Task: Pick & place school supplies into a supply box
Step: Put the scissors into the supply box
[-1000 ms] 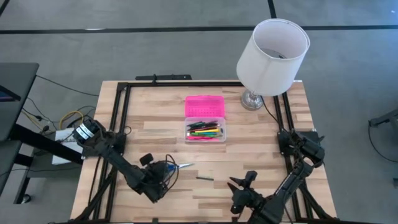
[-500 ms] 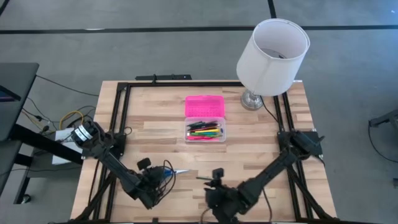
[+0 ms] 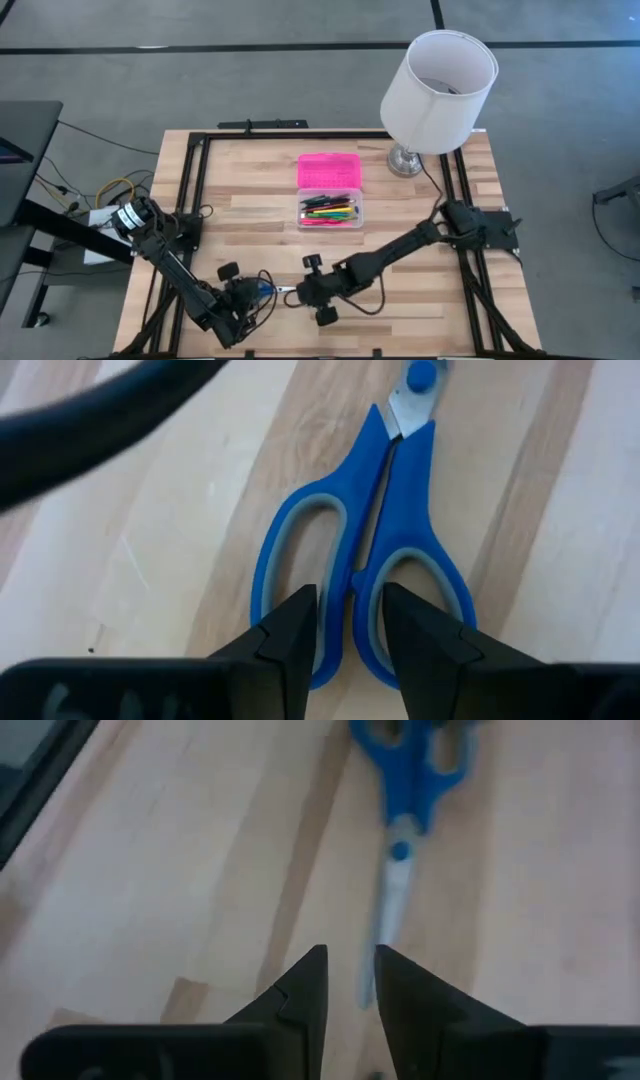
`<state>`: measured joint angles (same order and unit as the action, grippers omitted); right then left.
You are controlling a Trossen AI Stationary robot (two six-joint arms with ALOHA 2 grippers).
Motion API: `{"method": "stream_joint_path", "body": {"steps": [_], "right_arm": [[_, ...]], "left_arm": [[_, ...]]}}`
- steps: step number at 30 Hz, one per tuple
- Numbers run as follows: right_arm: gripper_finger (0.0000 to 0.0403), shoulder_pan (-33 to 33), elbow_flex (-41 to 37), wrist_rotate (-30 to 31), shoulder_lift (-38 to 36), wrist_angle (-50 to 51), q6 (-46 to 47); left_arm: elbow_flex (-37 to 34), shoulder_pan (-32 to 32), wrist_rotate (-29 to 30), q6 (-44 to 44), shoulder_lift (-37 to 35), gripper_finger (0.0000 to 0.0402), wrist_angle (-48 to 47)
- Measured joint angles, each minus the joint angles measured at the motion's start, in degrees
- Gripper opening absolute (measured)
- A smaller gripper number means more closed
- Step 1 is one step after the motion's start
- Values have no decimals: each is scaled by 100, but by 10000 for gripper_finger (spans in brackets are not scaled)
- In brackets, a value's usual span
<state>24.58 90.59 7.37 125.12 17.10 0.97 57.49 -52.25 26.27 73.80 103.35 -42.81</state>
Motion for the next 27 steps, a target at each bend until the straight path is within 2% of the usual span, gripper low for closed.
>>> {"method": "stream_joint_path", "body": {"steps": [5, 12, 17, 27], "right_arm": [[75, -185, 0, -356, 280, -60, 2], [75, -178, -3, -504, 344, -212, -85], [75, -181, 7, -825, 372, -477, -103], [75, -250, 2, -911, 459, -535, -39]], "left_arm": [[0, 2, 108, -2, -4, 114, -17], [0, 6, 256, -11, -11, 114, -25], [0, 25, 299, -50, -13, 114, -26], [0, 37, 305, -237, -20, 114, -35]]}}
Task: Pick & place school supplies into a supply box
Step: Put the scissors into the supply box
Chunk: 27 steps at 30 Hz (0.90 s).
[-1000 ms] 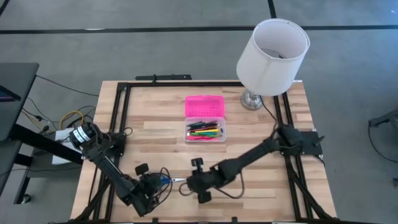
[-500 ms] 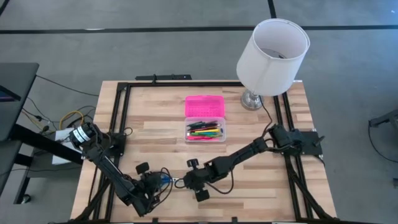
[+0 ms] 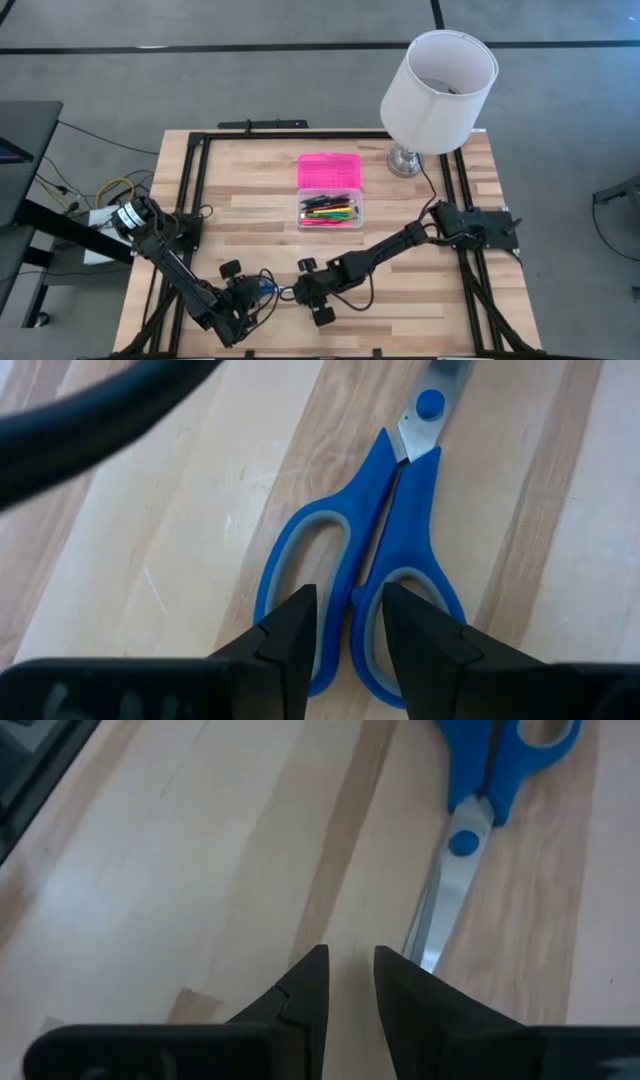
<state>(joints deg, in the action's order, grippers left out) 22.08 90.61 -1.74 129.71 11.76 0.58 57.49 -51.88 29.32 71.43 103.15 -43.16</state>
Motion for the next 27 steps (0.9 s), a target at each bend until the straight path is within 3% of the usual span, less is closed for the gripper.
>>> {"method": "stream_joint_path", "body": {"steps": [21, 27], "right_arm": [[75, -168, 0, -155, 0, 202, 271], [75, -161, 0, -153, 0, 233, 268]], "left_arm": [[7, -21, -75, -50, -218, 114, -151], [11, -26, 338, 401, -209, 112, -1094]]}}
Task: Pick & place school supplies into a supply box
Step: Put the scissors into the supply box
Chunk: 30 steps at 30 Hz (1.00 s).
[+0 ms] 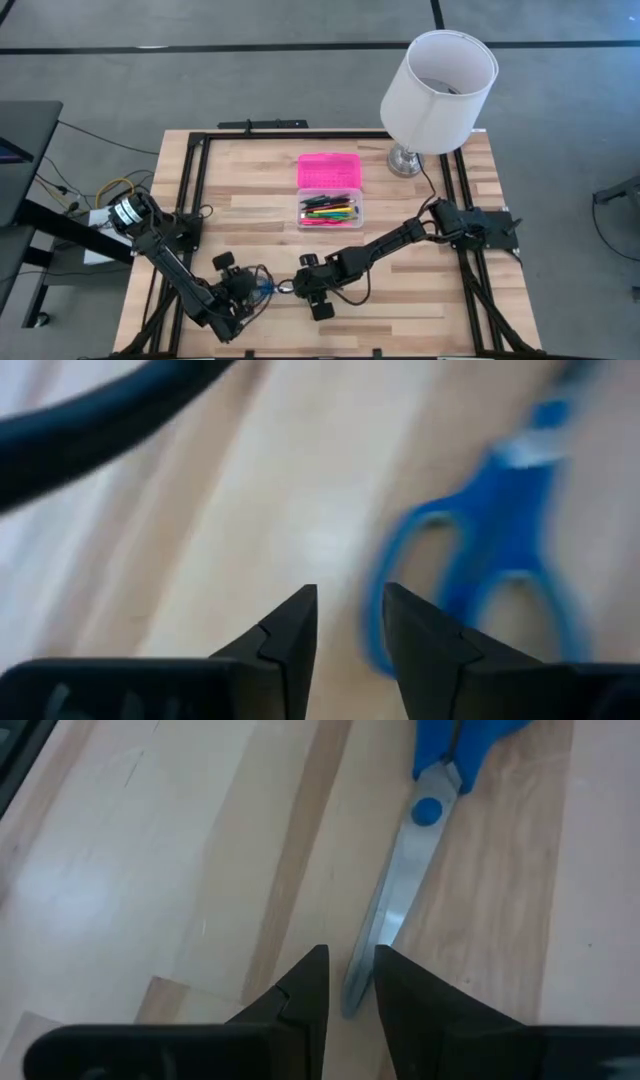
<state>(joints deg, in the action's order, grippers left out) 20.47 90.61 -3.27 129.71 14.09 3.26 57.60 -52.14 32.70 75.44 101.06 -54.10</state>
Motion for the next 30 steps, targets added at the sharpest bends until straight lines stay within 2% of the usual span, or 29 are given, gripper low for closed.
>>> {"method": "stream_joint_path", "body": {"steps": [2, 7, 12, 15, 30], "right_arm": [[75, 2, 0, -2, 0, 0, 17], [75, 2, 0, -43, 0, -58, -30], [75, 4, 0, -194, -2, -125, -32], [75, 5, 0, -197, -2, -122, -32], [75, -154, 0, -135, -11, 115, 232]], "left_arm": [[-11, 4, 21, 272, 21, 107, -296], [-250, -20, 101, 350, 19, 91, -268], [-545, 13, 62, 359, 19, 75, 22], [-671, 7, -156, 339, 21, 68, 262], [-704, 9, -486, 383, 21, 61, 555]]}}
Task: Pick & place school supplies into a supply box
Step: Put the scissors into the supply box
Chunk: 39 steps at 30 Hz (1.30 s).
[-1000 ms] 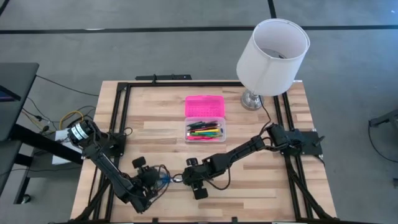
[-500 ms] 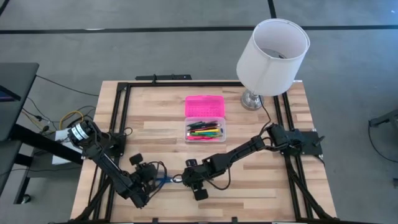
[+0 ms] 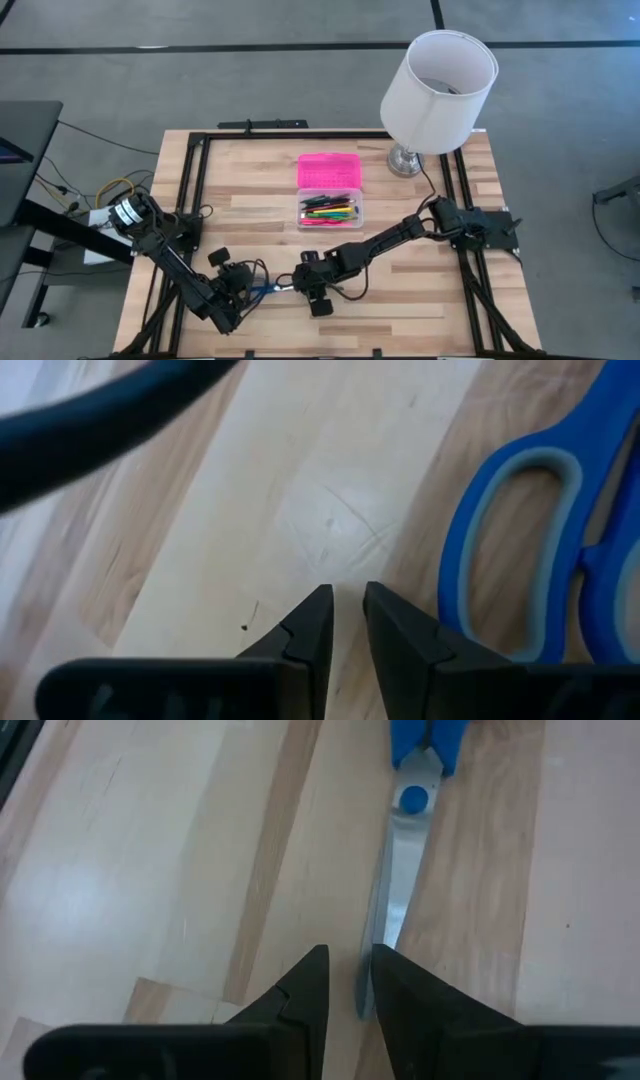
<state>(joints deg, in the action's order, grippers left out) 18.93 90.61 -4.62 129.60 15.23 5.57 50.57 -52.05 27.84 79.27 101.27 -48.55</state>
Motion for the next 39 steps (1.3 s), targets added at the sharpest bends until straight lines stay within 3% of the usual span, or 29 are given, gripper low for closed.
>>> {"method": "stream_joint_path", "body": {"steps": [3, 10, 22, 39], "right_arm": [[75, -62, 0, 59, 0, 4, -2], [75, -224, 0, 977, 0, 23, -5], [75, -43, 0, 928, 0, -368, -458], [75, -276, 0, 859, 2, -179, -205]], "left_arm": [[0, 0, -42, 1, 0, 61, 52], [0, -2, -101, 3, -7, 61, 106], [0, -30, -140, 6, -7, 61, 101], [203, -246, -344, -49, 4, 61, 556]]}}
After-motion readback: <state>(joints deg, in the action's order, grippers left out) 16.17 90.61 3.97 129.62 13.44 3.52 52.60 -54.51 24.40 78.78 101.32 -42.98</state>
